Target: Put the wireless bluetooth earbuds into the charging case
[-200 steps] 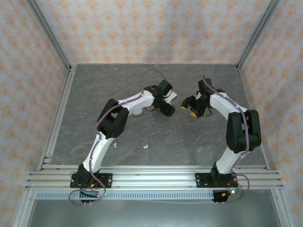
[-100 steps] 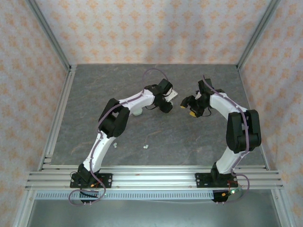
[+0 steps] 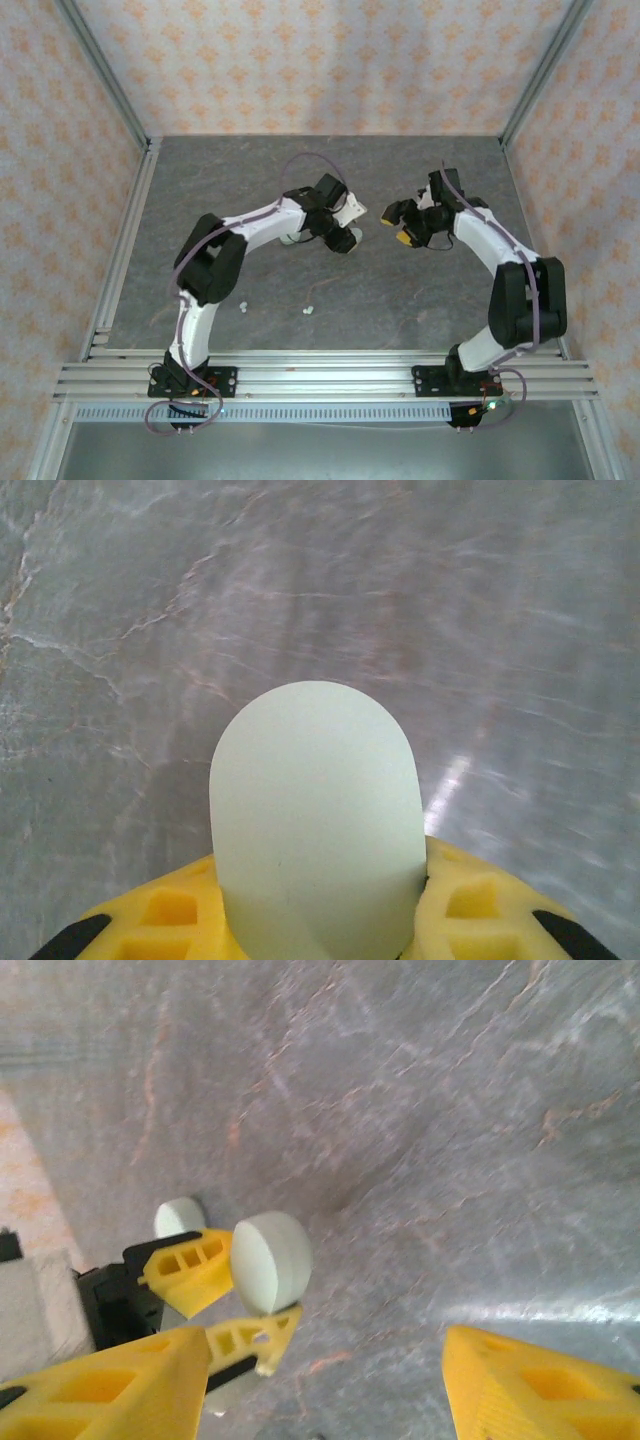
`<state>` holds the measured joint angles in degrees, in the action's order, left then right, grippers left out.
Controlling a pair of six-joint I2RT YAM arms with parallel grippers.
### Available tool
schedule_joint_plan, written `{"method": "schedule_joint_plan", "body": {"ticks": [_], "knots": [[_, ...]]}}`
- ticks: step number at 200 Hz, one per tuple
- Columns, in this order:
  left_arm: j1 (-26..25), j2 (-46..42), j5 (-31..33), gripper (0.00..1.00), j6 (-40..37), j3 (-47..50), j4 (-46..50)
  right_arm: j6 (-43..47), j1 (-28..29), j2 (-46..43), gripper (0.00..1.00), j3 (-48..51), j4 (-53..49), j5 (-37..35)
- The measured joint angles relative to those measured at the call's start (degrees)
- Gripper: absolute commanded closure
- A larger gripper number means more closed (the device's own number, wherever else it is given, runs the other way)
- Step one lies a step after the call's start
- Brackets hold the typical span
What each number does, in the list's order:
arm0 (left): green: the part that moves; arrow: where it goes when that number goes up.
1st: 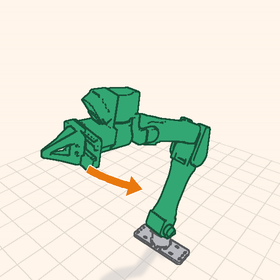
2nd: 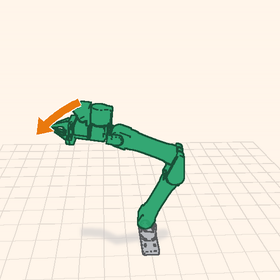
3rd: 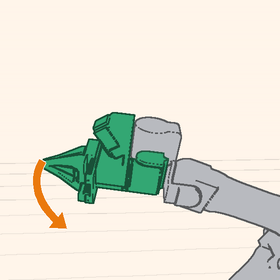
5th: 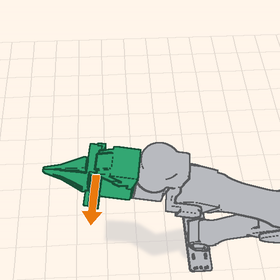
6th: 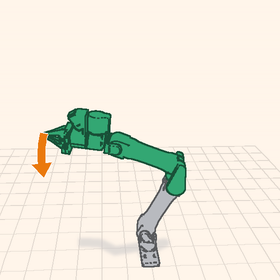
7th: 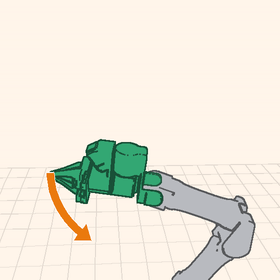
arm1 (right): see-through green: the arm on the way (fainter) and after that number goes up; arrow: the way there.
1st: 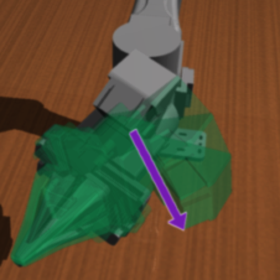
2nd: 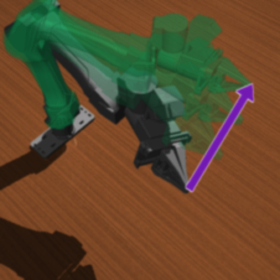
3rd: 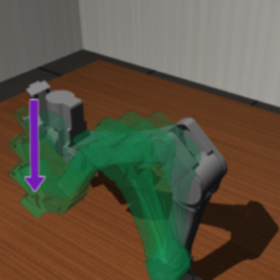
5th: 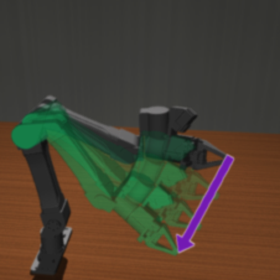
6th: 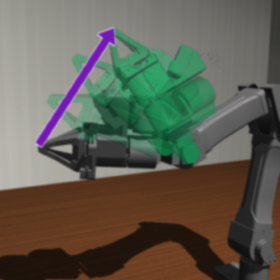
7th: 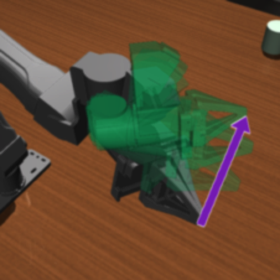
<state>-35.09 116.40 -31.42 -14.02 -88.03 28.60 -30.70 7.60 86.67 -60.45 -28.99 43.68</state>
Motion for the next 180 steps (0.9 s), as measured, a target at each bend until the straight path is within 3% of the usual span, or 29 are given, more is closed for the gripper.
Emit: {"method": "schedule_joint_plan", "body": {"ticks": [49,96,180], "knots": [[0.4,-14.7,-8.6,0.76,-1.5,6.1,0.4,-2.4,6.5,-11.3,0.36,3.0,-0.1,2.0],[0.4,-24.3,-11.8,0.76,-1.4,12.6,1.2,-6.2,13.1,-20.2,0.35,3.3,0.0,1.7],[0.4,-32.5,-14.3,0.75,-0.8,15.4,3.2,-10.5,21.6,-22.4,0.36,3.7,1.0,-0.5]]}}
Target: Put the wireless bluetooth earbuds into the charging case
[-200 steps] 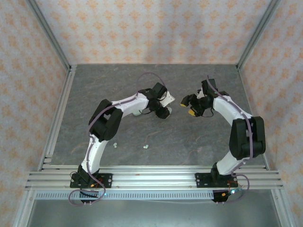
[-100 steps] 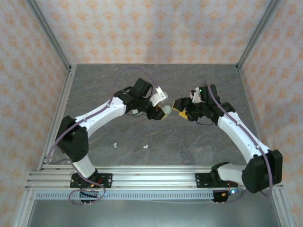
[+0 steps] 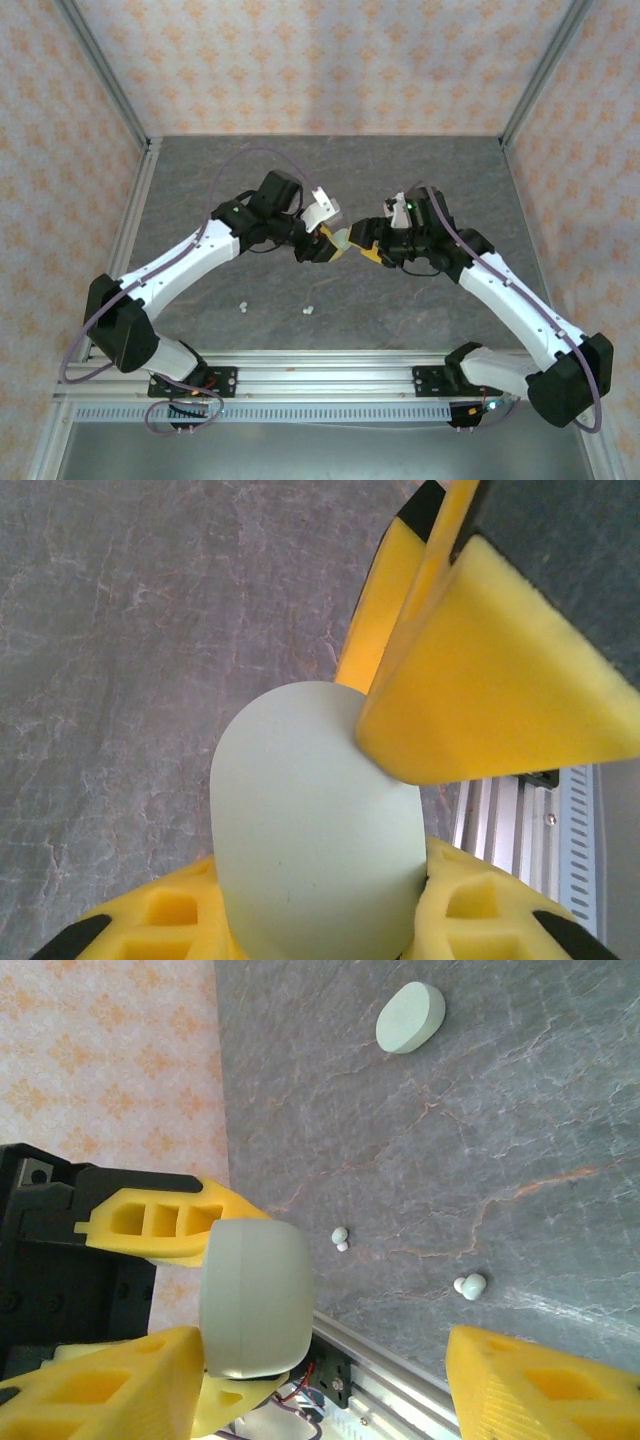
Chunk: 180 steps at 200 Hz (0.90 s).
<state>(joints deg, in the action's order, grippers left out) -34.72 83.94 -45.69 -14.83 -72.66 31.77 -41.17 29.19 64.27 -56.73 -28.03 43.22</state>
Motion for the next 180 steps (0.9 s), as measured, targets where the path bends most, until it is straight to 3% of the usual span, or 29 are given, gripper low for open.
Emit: {"method": "schedule_joint_plan", "body": {"ticks": [106,180], "knots": [[-0.2,-2.4,0.0,0.75,0.4,1.2,1.6,-1.3,1.4,2.5,0.38,-2.1,0.3,0.3],[-0.5,-4.6,-0.2,0.73,0.4,1.2,1.8,-0.6,3.5,6.6,0.57,-6.9,-0.2,1.8]]}}
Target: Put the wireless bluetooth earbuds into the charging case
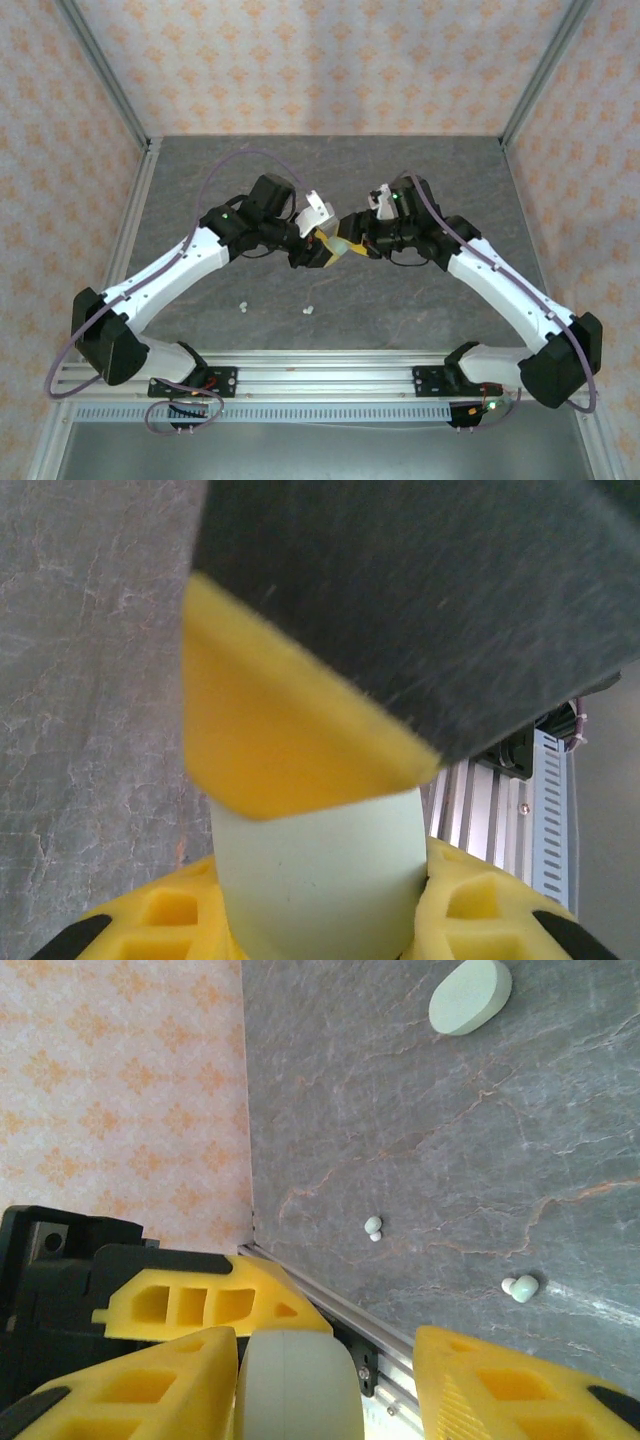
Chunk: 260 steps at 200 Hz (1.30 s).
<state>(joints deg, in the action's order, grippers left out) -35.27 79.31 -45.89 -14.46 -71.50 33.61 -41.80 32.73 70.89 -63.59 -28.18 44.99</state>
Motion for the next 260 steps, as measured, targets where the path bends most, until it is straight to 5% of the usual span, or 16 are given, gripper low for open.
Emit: {"method": "schedule_joint_plan", "body": {"ticks": [26,61,116,148,185,260], "knots": [[0.0,-0.6,0.0,0.73,0.0,0.3,0.8,0.3,1.4,1.0,0.76,-1.4,-0.1,0.3],[0.0,-1.2,0.2,0.61,0.0,0.7,1.1,-0.9,1.6,1.2,0.87,-1.6,-0.3,0.2],[3.6,-8.5,1.1,0.36,5.4,7.1,-5.9,-8.6,2.1,-0.2,0.88,0.4,5.6,0.3],[9.8,-17.4,0.1,0.32,11.8,12.0,-13.9,-16.5,2.1,-1.4,0.88,2.4,14.3,0.5],[10.3,-22.0,-2.0,0.23,17.4,12.6,-22.3,-24.2,2.1,-1.4,0.88,2.4,23.2,0.9],[10.3,-21.0,-5.2,0.27,26.6,16.1,-36.3,-33.1,2.1,-1.4,0.9,1.9,33.1,3.4]]}}
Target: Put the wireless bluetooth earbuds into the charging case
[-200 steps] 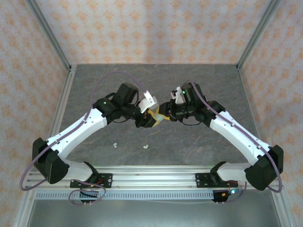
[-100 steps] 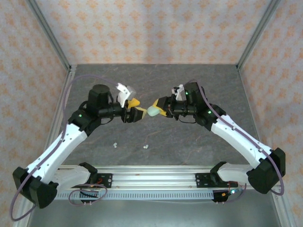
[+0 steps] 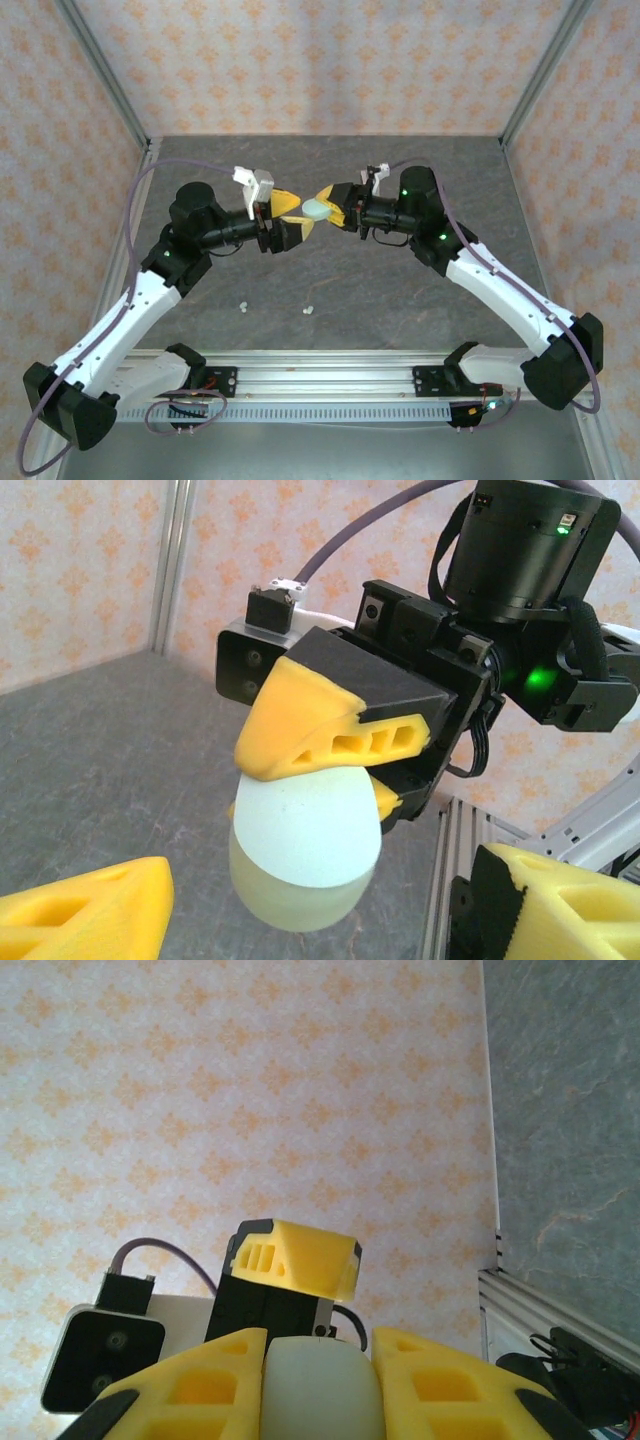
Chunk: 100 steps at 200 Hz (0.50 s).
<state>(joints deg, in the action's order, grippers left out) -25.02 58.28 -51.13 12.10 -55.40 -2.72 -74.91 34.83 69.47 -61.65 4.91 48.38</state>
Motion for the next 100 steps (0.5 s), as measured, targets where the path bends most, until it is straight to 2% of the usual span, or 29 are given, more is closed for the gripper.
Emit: {"method": "schedule_joint_plan", "body": {"ticks": [38,100], "knots": [[0.0,1.7,-2.1,0.33,-0.2,0.0,-2.4,-1.6,0.0,0.0,0.9,-0.2,1.2,0.8],[0.0,4.1,-4.2,0.37,-2.5,-0.1,-2.5,-3.0,0.0,0.0,0.9,-0.2,2.1,1.8]]}}
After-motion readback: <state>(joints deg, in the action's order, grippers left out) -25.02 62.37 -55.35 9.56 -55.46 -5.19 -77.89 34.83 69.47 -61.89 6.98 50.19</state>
